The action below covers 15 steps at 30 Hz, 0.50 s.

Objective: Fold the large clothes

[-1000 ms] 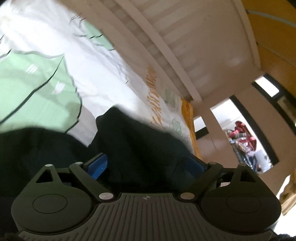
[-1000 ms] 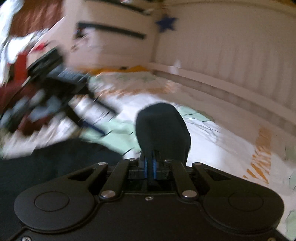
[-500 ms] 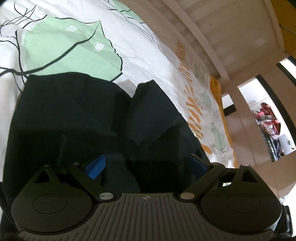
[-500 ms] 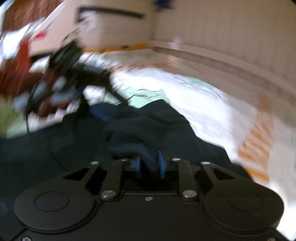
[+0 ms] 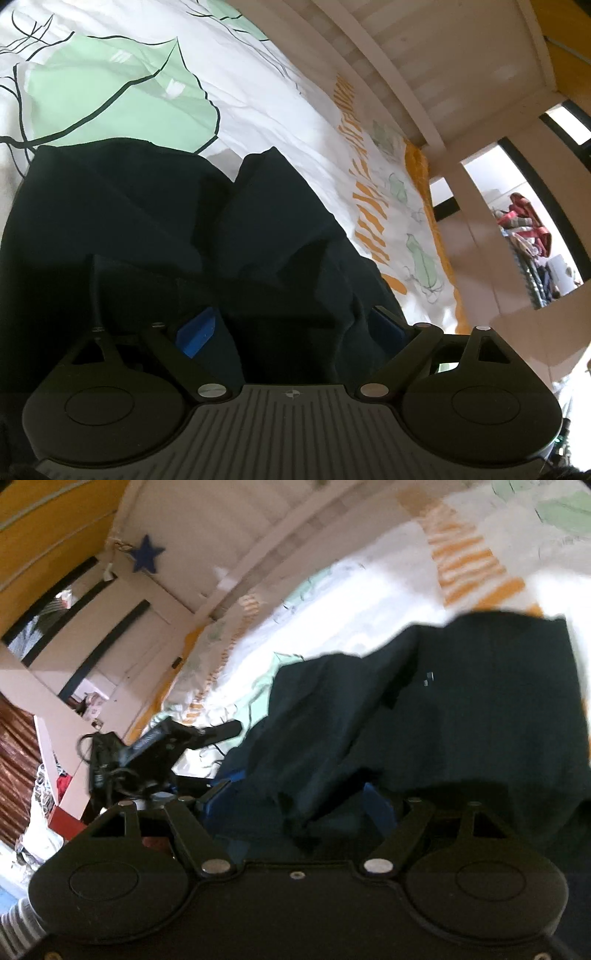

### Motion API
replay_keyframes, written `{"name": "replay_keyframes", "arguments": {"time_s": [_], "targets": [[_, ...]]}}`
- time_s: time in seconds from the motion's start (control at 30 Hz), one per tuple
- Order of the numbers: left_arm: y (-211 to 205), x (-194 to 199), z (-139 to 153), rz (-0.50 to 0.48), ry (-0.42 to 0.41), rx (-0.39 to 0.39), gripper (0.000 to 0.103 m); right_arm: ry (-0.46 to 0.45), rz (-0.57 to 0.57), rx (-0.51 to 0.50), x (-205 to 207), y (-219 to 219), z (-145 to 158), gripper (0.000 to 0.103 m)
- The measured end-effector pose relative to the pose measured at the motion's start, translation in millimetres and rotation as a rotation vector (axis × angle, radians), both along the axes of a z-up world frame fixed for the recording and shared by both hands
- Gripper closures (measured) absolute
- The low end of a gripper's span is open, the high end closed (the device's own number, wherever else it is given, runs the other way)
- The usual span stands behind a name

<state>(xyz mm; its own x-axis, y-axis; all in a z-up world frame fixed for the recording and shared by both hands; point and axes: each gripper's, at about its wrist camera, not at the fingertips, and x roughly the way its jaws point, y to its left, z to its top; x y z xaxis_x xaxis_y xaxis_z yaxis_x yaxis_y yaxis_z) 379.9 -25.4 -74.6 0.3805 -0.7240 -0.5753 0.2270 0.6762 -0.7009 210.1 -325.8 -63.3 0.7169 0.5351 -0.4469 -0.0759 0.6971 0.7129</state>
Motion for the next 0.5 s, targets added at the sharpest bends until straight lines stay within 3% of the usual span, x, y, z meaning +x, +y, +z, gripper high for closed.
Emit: {"name": "replay_keyframes", "arguments": {"time_s": [0.17,0.23,0.3,0.5], "targets": [[0,-1,-1,0.007,0.014,-0.013,0.013,0.042,-0.057,0.090,23,4,-16,0.025],[-2,-1,-2,0.005,0.026,-0.023,0.013,0.063,-0.078,0.159,35,5,-23,0.041],[-2,-3,-1,-0.003,0.030,-0.031,0.013,0.075,-0.111,0.144,42,4,-21,0.089],[-1,-6,-9,0.014,0.057,-0.111,0.013,-0.084,-0.089,0.116,49,-14,17,0.089]]}}
